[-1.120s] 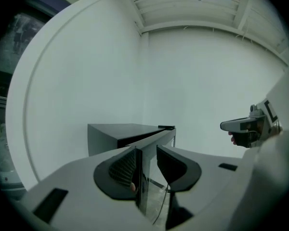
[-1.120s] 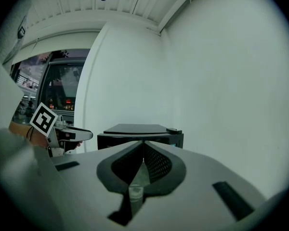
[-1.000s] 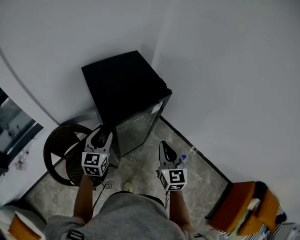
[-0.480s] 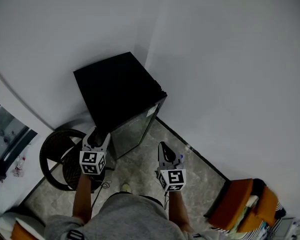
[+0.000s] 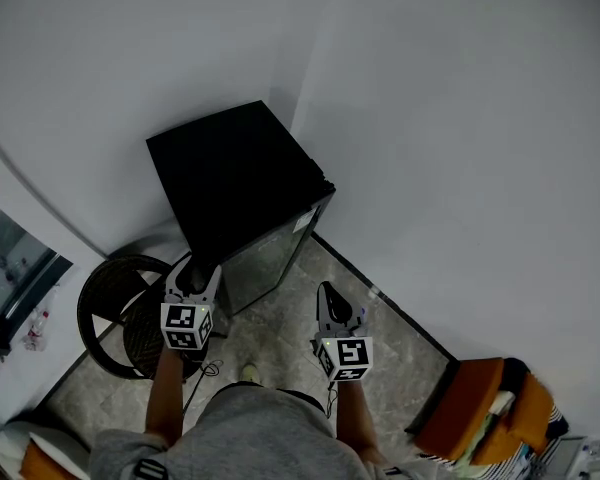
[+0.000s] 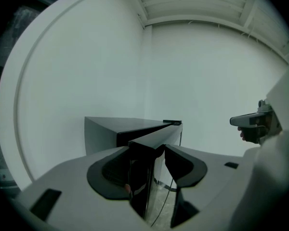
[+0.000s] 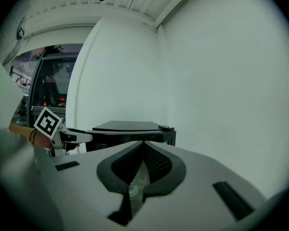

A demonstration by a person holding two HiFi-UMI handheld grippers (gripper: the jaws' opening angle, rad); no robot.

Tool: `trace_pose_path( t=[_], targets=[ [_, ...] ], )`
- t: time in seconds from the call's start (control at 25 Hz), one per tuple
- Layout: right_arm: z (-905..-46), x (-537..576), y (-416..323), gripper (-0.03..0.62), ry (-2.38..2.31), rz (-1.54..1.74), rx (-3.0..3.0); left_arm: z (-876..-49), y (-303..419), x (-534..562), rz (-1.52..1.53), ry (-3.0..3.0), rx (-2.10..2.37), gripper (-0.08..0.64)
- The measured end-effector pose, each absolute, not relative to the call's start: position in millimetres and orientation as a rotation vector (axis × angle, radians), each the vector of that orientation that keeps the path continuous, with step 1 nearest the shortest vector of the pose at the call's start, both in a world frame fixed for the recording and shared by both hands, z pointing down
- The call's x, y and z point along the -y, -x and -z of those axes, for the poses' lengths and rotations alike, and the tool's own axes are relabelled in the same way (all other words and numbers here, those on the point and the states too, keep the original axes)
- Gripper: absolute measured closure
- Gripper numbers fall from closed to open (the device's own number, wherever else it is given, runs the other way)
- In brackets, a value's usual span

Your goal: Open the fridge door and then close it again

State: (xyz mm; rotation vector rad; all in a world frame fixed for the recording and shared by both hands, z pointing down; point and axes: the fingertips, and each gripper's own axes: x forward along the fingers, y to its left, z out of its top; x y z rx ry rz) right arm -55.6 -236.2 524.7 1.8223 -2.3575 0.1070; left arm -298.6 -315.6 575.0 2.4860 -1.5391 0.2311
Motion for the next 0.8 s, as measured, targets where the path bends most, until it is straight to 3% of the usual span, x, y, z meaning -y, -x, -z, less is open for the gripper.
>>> trace_pose_path(
  t=[0.8],
  targets=[
    [-521.4, 200.9, 38.0, 0.566, -1.909, -0.115, 2.337, -576.0, 288.2, 294.3, -0.273, -2.502, 1.541, 0.357]
  ],
)
